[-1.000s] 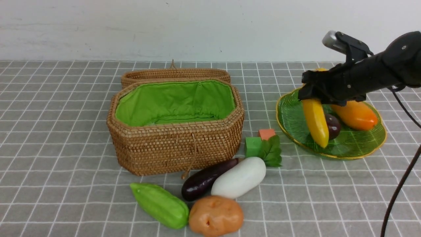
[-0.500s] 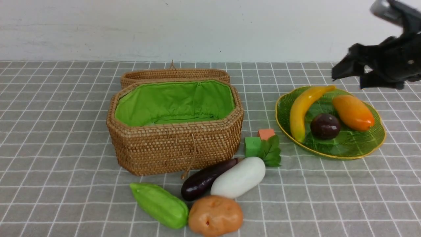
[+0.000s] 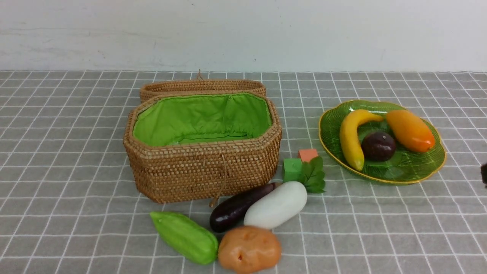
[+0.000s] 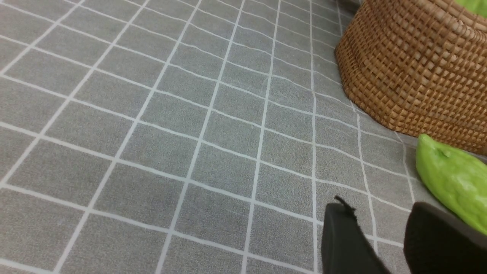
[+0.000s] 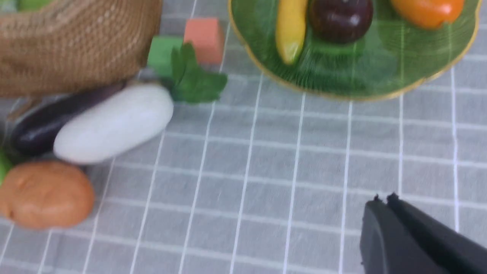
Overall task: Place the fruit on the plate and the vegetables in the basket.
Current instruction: Take a chayote with your left arm and place it on the basket on the left.
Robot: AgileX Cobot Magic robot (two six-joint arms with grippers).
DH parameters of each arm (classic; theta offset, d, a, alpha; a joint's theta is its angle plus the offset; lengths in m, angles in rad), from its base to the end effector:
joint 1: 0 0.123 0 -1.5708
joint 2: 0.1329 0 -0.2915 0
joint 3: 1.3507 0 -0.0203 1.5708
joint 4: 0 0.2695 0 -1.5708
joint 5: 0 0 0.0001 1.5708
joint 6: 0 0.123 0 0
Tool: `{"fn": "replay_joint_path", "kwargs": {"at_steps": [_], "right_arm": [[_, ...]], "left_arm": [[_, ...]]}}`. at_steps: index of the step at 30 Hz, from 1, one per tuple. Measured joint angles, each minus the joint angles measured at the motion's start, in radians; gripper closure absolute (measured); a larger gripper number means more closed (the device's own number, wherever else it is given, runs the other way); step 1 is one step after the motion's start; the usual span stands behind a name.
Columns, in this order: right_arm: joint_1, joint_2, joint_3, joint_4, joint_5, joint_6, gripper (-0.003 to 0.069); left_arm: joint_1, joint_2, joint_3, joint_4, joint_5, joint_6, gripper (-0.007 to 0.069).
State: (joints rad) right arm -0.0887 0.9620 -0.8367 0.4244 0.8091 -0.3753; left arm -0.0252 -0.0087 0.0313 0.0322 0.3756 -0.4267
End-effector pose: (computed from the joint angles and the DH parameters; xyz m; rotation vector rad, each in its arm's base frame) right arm 0.2206 0.0172 0.3078 -0.1261 2.3392 0.2788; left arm 0.0954 -0.0010 0.1591 -0.3573 1.8570 -0.2778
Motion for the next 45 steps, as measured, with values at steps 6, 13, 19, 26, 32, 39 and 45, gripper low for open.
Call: {"fn": "replay_joint_path", "kwargs": {"at_steps": [6,13,19,26,32,39,45], "right_arm": [[0.0,-0.099,0.04,-0.001,0.106,-0.001,0.0676],[0.0,-0.314,0.101,-0.121,0.037,-0.072,0.0674],[0.025,-0.587,0.384,-0.383,-0.27,0.144,0.0669],[0.083,-0.865,0.702,-0.667,-0.351,0.579,0.0666],[0.084,-0.972,0.854,-0.863,-0.399,0.881,0.0666],[0.085,-0.972,0.857,-0.912,-0.405,0.936,0.0661],[0.086,-0.972,0.857,-0.916,-0.405,0.936,0.0655]], "left_arm": [[0.0,0.0,0.0,0.0,0.0,0.0,0.0386],[0.0,0.0,0.0,0.0,0.0,0.0,0.0386],[0.0,0.0,0.0,0.0,0.0,0.0,0.0386],[0.0,0.0,0.0,0.0,0.0,0.0,0.0386],[0.0,0.0,0.0,0.0,0.001,0.0,0.0386],[0.0,0.0,0.0,0.0,0.006,0.0,0.0386],[0.0,0.0,0.0,0.0,0.006,0.0,0.0386]]}}
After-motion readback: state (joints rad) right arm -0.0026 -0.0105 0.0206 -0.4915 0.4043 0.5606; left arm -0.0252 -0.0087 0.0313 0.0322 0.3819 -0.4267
